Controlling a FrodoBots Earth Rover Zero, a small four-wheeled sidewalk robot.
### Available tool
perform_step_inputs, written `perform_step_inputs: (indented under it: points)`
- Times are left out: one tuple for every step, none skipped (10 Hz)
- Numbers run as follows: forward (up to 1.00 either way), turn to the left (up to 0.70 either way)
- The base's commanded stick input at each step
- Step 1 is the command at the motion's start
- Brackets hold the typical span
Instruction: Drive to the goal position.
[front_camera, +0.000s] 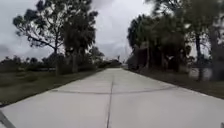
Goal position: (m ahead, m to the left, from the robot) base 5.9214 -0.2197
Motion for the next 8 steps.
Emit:
perform_step_inputs:
  points:
    - [0.85, 0.0]
    - [0.85, 0.0]
    - [0.85, 0.0]
    - [0.85, 0.0]
    - [0.85, 0.0]
    - [0.85, 0.0]
    - [0.85, 0.0]
    - [0.85, 0.0]
